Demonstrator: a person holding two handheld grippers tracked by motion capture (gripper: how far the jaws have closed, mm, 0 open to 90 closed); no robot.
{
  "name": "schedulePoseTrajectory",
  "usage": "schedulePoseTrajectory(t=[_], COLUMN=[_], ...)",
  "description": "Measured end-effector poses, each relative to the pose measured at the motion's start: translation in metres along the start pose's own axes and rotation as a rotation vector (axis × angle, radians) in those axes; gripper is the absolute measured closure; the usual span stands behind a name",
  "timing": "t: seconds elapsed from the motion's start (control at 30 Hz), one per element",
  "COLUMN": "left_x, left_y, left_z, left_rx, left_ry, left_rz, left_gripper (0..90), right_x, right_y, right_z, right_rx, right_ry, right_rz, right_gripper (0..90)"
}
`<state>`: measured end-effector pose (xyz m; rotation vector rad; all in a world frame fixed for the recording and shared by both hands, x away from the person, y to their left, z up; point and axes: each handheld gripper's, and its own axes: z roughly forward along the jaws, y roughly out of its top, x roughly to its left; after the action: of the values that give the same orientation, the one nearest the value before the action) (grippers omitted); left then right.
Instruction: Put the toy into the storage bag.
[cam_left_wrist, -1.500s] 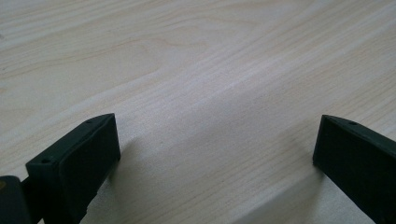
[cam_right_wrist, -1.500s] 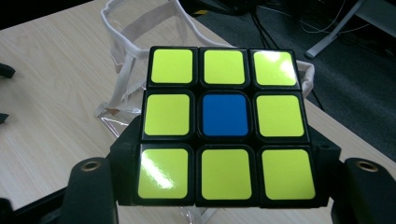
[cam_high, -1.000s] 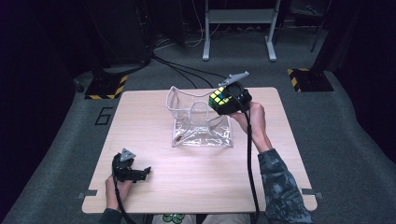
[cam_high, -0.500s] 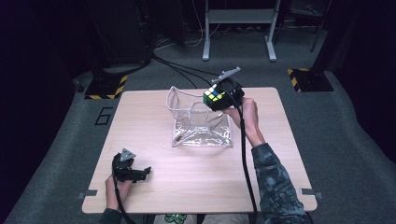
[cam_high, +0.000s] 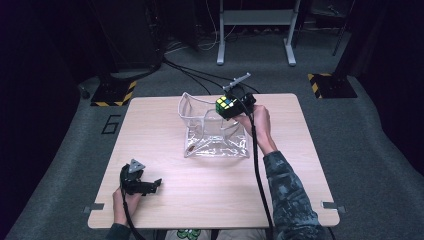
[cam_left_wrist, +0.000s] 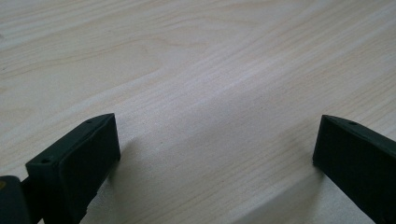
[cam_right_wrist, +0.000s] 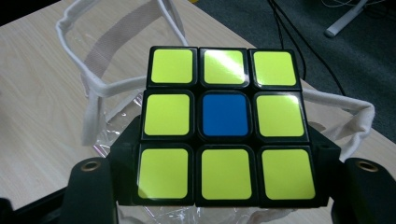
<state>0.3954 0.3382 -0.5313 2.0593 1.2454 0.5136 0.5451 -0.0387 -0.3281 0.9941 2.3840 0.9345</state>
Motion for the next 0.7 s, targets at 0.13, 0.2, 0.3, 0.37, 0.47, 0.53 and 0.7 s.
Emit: schedulePoseTrajectory(t=[0.13,0.2,0.3,0.37,0.47,0.53,0.7], left_x=[0.0,0.0,0.0,0.0,0.0,0.0,0.0], left_y=[0.0,0.0,0.0,0.0,0.0,0.0,0.0], left_z=[0.0,0.0,0.0,0.0,0.0,0.0,0.0], left_rx=[0.0,0.0,0.0,0.0,0.0,0.0,0.0], left_ry=[0.0,0.0,0.0,0.0,0.0,0.0,0.0], left_rz=[0.0,0.0,0.0,0.0,0.0,0.003,0.003], left_gripper=[0.4,0.4,0.4,0.4,0.4,0.4,0.5], right_x=[-0.003,-0.004,-0.007,-0.01,-0.013,-0.014,-0.019], right_y=[-0.001,-0.002,-0.003,-0.004,-0.007,-0.009,-0.011], right_z=[0.006,0.009,0.012,0.013,0.014,0.014,0.018], right_rx=[0.017,0.018,0.026,0.026,0.031,0.038,0.049], right_ry=[0.005,0.005,0.002,-0.004,-0.015,-0.018,-0.04], right_rz=[0.003,0.008,0.023,0.032,0.045,0.053,0.067], right_gripper=[33.1,33.1,33.0,33.1,33.1,33.1,33.0])
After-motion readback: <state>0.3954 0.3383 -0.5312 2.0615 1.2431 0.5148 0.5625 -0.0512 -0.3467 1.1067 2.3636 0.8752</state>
